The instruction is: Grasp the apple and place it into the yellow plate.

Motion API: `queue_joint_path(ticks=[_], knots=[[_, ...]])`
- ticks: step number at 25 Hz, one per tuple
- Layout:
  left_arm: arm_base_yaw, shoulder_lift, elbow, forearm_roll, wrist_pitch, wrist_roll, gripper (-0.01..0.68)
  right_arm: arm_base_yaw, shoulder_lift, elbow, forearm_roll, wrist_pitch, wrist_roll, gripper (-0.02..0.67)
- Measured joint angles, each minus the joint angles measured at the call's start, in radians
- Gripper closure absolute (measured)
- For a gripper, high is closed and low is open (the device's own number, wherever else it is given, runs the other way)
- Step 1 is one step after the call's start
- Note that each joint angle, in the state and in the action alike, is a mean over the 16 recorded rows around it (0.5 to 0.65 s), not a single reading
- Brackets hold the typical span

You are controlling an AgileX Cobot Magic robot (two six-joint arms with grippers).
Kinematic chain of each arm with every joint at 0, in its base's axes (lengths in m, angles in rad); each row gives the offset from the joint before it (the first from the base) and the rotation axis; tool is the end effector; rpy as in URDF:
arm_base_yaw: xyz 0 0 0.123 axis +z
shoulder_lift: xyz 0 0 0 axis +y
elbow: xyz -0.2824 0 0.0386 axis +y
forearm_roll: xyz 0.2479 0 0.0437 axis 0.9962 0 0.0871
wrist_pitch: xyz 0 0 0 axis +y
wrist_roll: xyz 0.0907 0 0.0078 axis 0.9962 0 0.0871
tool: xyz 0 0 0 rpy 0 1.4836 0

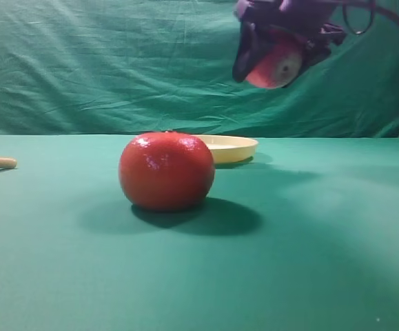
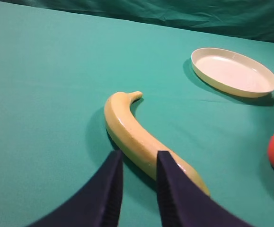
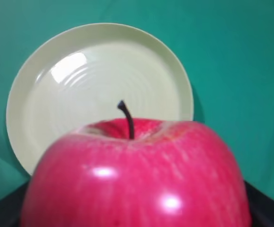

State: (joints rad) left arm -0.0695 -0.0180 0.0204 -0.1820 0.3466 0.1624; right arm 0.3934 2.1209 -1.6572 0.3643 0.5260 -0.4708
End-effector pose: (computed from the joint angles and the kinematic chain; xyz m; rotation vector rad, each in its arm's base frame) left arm 0.0523 -0.0093 0.1764 0.0987 1.8256 -0.1115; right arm 0.4364 0.1988 0.2030 -0.7378 2.3388 0.3266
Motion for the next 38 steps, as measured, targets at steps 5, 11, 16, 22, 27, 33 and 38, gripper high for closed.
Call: queue_joint_path(ticks=[5, 11, 16, 22, 27, 33, 38], knots=[[0.0, 0.0, 0.0, 0.0, 0.0, 0.0, 0.516, 0.007, 0.077, -0.074, 0.022, 0.011, -0.025, 0.123], [0.0, 0.0, 0.0, 0.0, 0.0, 0.0, 0.516, 0.013, 0.121, -0.11, 0.05, 0.029, -0.065, 0.095], [0.0, 0.0, 0.0, 0.0, 0.0, 0.0, 0.516, 0.019, 0.129, -0.126, 0.063, 0.053, -0.096, 0.05], [0.0, 0.0, 0.0, 0.0, 0.0, 0.0, 0.516, 0.024, 0.115, -0.163, 0.041, 0.082, -0.109, -0.003], [0.0, 0.0, 0.0, 0.0, 0.0, 0.0, 0.516, 0.025, 0.065, -0.201, 0.001, 0.112, -0.082, 0.026], [0.0, 0.0, 0.0, 0.0, 0.0, 0.0, 0.516, 0.025, -0.034, -0.235, -0.077, 0.184, -0.012, 0.221], [0.0, 0.0, 0.0, 0.0, 0.0, 0.0, 0.516, 0.025, -0.124, -0.244, -0.15, 0.276, 0.095, 0.429]])
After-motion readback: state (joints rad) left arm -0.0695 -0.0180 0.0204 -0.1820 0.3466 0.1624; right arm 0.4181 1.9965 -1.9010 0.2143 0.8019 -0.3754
